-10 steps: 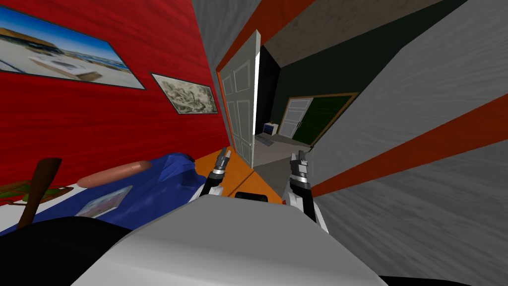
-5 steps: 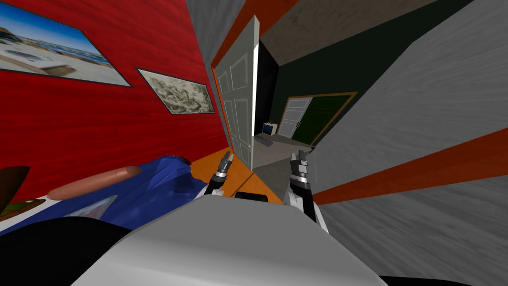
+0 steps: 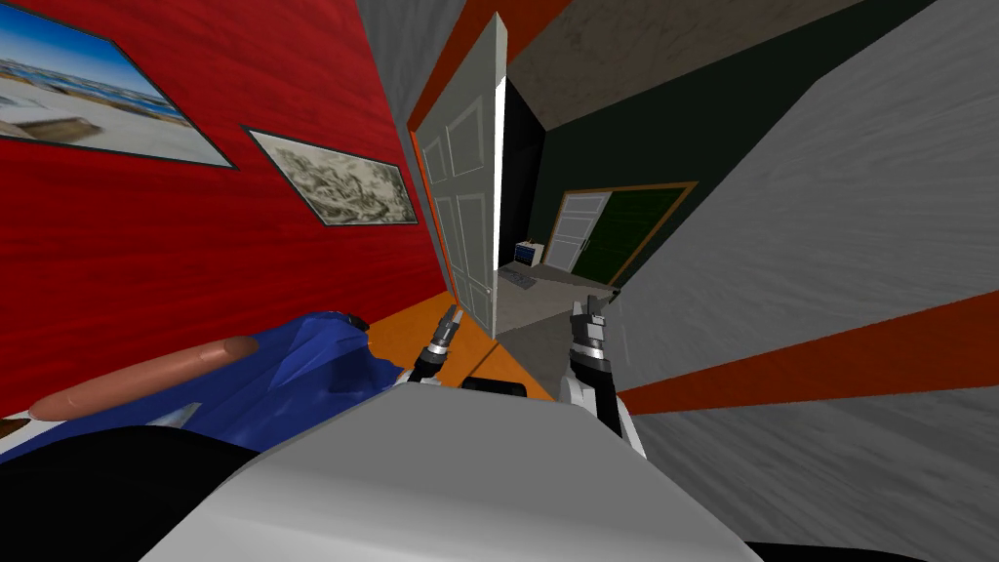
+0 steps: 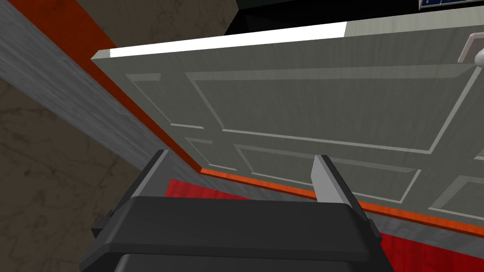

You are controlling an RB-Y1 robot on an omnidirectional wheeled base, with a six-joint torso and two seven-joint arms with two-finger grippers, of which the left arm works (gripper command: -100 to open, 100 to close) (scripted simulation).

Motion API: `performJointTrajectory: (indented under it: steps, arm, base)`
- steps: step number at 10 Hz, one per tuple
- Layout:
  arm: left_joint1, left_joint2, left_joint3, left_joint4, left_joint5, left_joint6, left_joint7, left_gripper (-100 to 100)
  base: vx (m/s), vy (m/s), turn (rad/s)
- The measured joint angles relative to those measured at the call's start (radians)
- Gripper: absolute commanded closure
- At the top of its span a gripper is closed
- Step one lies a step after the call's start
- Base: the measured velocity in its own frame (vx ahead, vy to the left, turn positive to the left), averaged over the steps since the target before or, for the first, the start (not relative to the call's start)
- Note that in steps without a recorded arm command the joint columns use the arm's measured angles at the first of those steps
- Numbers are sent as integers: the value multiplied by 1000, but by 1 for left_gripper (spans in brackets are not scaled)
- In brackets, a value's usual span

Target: Push the door open

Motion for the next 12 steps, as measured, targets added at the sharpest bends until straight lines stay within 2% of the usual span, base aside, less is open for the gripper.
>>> performJointTrajectory:
  steps: [7,10,12]
  arm:
    - [-7,40,-54,132,-6,-57,36,-100]
    - [-3,58,-78,190,-9,-92,50,-100]
    - [-11,67,-92,244,-10,-117,59,-100]
  base:
    - [99,22,-37]
    - [97,30,-39]
    - [111,30,-43]
